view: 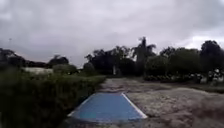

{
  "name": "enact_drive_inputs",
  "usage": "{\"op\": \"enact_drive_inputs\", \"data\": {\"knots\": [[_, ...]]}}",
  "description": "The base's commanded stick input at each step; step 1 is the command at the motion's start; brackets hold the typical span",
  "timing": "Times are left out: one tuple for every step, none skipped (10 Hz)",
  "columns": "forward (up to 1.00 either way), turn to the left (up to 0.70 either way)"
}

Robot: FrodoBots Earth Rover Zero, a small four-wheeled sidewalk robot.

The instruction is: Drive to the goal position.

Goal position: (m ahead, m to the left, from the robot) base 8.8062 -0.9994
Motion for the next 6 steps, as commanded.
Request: {"op": "enact_drive_inputs", "data": {"knots": [[0.5,0.0],[0.5,0.0],[0.5,0.0],[0.5,0.0],[0.5,0.0],[0.5,0.0]]}}
